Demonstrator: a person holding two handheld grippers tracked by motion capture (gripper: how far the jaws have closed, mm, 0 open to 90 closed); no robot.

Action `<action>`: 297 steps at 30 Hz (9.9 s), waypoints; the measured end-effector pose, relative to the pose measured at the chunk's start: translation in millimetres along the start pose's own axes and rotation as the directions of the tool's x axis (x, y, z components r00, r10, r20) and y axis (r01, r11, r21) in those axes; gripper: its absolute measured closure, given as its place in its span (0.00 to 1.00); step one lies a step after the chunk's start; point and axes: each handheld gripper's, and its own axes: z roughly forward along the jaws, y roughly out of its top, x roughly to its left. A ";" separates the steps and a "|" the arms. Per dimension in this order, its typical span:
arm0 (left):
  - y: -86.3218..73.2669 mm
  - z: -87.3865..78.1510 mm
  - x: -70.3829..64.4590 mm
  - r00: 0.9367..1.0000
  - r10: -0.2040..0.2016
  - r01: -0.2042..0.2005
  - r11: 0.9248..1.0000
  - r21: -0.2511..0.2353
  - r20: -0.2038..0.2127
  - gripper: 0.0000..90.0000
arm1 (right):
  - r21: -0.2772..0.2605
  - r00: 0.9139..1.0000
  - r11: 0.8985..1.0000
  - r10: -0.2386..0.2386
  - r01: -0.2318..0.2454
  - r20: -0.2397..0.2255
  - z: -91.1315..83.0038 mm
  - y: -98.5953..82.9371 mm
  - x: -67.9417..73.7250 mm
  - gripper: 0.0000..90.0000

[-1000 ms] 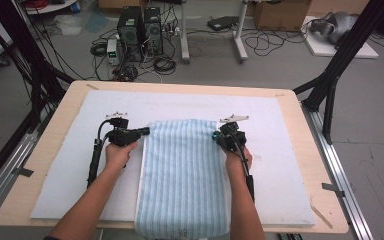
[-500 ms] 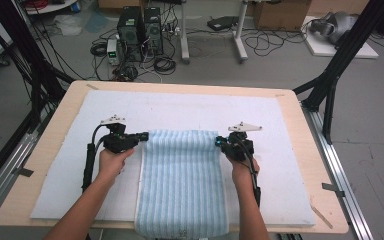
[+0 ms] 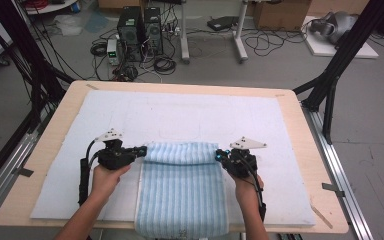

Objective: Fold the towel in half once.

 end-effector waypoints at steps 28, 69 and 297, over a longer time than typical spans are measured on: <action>-6.9 -13.6 11.1 0.998 0.050 -0.048 0.998 -0.050 0.031 0.52 | -0.035 0.998 0.999 0.039 -0.038 0.040 -24.8 -24.8 2.9 0.54; -3.4 -15.0 -4.3 0.987 0.013 -0.005 0.999 -0.049 0.161 0.97 | 0.014 0.998 0.999 -0.044 0.045 -0.038 -21.9 -5.0 8.6 0.93; -49.6 -23.7 -32.0 0.988 0.155 -0.155 0.987 0.032 0.019 0.90 | 0.039 0.991 0.991 -0.128 0.129 -0.031 -39.2 -57.6 35.8 0.94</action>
